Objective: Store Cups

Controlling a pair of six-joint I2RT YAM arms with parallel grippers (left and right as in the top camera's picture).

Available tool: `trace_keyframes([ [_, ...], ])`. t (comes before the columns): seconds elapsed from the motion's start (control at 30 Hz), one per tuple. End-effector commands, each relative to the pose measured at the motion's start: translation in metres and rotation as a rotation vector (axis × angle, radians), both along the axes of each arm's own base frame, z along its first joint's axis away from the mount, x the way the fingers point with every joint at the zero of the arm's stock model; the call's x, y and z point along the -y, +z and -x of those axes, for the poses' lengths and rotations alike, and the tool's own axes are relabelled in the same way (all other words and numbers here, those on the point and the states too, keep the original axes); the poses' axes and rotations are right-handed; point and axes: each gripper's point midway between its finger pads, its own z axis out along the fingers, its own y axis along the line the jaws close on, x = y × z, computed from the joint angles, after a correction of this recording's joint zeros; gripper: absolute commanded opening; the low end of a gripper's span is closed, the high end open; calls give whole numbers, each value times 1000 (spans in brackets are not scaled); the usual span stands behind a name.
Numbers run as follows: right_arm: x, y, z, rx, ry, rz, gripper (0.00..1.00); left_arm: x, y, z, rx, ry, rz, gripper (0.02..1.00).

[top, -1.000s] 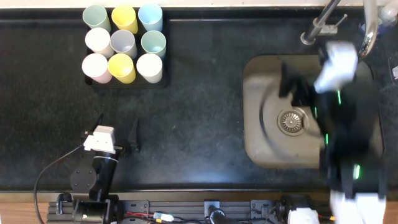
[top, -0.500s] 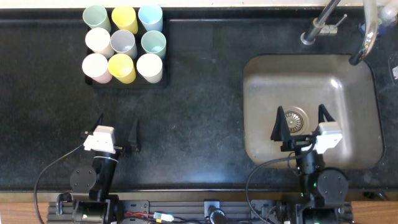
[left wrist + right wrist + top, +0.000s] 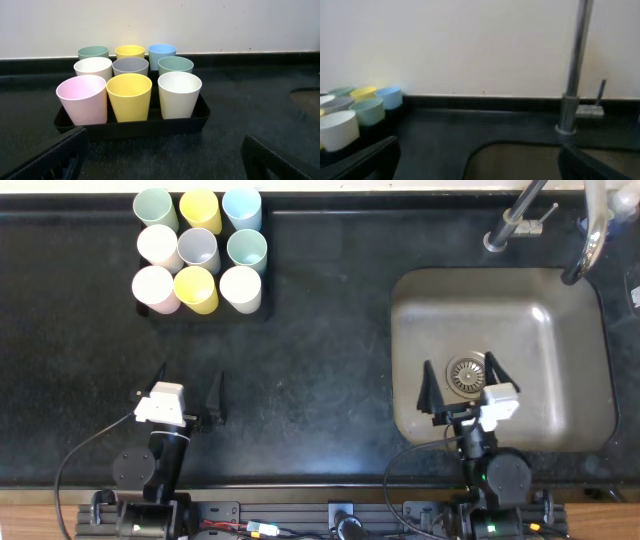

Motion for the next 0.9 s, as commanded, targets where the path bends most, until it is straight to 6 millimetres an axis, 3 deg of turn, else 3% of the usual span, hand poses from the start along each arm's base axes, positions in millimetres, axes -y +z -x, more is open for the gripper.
trace_keyframes([
  [0.03, -2, -6, 0, -10, -3, 12, 996, 3, 1, 1, 11, -18, -14, 998],
  [0.17, -2, -28, -1, -99, -3, 24, 996, 3, 1, 1, 11, -18, -14, 998],
  [0.9, -2, -28, -1, -98, -3, 24, 998, 3, 1, 1, 11, -18, -14, 998],
])
